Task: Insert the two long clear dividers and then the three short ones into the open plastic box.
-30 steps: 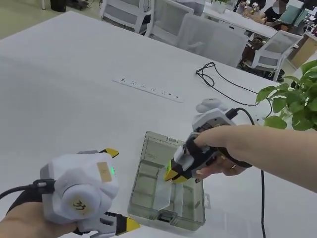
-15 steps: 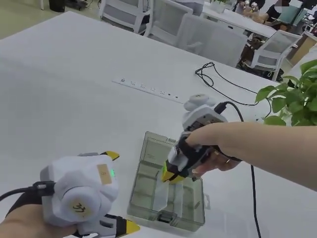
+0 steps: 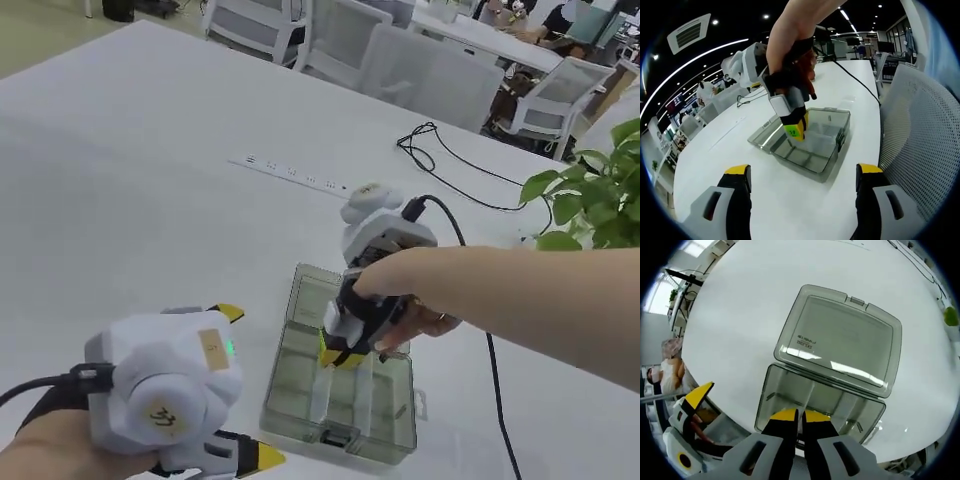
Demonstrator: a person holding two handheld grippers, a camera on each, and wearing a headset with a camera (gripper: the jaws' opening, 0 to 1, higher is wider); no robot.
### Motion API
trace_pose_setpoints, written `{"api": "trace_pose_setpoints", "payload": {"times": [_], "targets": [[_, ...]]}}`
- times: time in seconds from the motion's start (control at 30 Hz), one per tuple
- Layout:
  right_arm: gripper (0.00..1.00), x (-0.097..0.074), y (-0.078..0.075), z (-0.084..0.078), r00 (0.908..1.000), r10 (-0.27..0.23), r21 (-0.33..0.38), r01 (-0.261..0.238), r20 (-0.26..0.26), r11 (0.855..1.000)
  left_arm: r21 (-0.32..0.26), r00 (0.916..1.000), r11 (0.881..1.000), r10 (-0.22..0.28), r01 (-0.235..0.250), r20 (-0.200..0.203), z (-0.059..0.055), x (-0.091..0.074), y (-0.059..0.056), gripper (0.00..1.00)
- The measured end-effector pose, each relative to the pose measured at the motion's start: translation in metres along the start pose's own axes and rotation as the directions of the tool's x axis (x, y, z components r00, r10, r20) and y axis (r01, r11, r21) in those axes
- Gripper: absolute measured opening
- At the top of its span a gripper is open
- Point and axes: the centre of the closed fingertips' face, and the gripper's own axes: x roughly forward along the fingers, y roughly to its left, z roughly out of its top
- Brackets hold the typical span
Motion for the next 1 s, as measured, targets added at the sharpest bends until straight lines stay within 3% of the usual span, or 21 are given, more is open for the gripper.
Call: {"api": "trace_pose_setpoints", "payload": {"times": [0.63, 1.0], "targets": [[0.05, 0.0075, 0.0009, 0.0002, 0.9992, -0.041, -0.057, 0.041, 0.003, 0.998, 0.001, 0.9999, 1.0, -0.01, 0.01, -0.007, -0.0012, 0.0005, -0.0031, 0.87], [0.06, 0.0065, -0.0005, -0.0004, 0.9998, -0.019, -0.07, 0.02, 0.006, 0.997, 0.003, 0.9998, 1.0, -0.013, 0.013, -0.014, -0.0028, 0.0004, -0.0041, 0.87]]}}
